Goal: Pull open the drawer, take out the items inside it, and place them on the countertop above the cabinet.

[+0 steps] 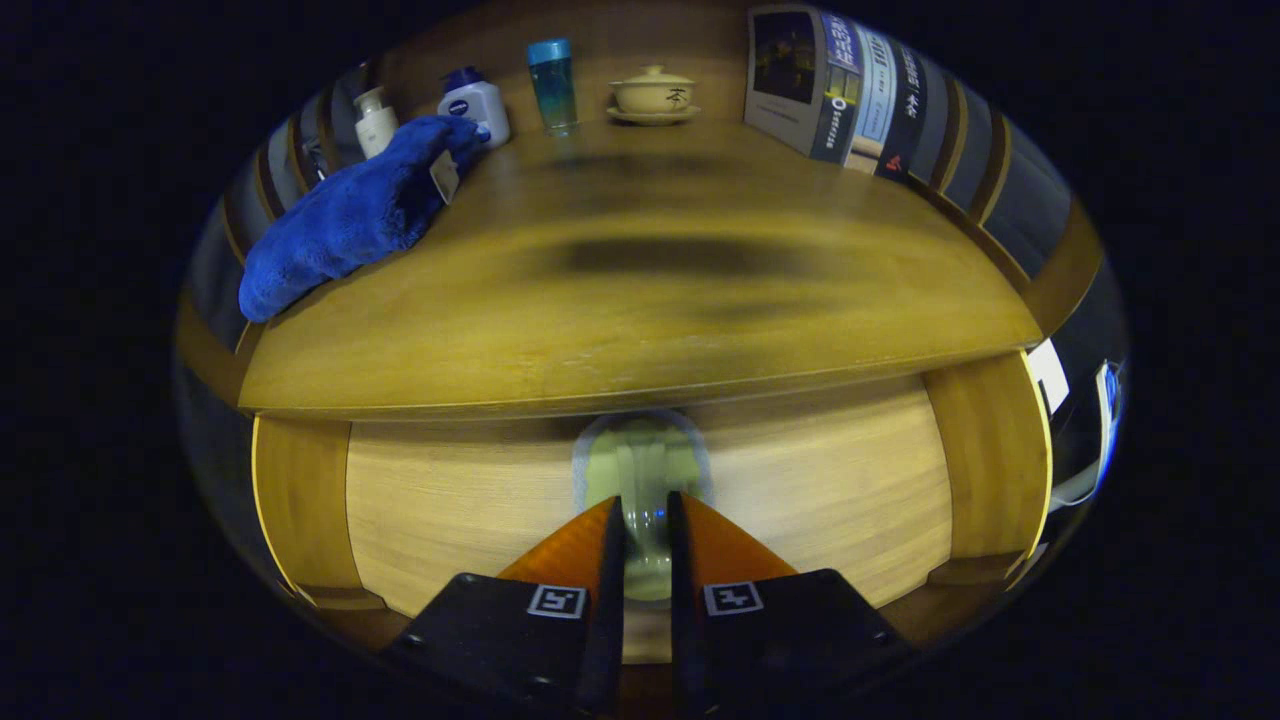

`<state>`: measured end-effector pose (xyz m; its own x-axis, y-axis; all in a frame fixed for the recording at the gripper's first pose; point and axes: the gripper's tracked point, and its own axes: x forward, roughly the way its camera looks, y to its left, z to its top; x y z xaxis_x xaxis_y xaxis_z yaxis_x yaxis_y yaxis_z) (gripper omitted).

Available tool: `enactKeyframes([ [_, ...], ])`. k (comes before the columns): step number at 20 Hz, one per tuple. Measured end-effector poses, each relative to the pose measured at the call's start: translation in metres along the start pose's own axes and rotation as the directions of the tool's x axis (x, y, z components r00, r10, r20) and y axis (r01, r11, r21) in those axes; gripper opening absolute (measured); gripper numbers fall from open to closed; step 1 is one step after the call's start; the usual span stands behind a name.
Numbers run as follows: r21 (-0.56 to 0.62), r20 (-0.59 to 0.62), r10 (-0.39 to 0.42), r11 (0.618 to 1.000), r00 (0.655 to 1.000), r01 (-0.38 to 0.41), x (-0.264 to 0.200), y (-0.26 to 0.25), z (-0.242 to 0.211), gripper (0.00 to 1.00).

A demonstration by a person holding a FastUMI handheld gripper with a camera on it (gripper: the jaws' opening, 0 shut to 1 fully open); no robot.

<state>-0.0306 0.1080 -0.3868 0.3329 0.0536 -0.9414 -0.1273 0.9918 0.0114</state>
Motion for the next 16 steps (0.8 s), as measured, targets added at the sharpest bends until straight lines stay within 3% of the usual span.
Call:
enactKeyframes([
  [1,-0.006,0.006,0.003,1.0,1.0,-0.003,0.0,0.0,0.002,0.31],
  [3,-0.003,0.015,0.012,1.0,1.0,-0.012,-0.004,0.002,0.003,0.25],
  [16,-0.04,0.141,0.024,0.999,0.99,-0.018,-0.074,0.003,0.023,0.25],
])
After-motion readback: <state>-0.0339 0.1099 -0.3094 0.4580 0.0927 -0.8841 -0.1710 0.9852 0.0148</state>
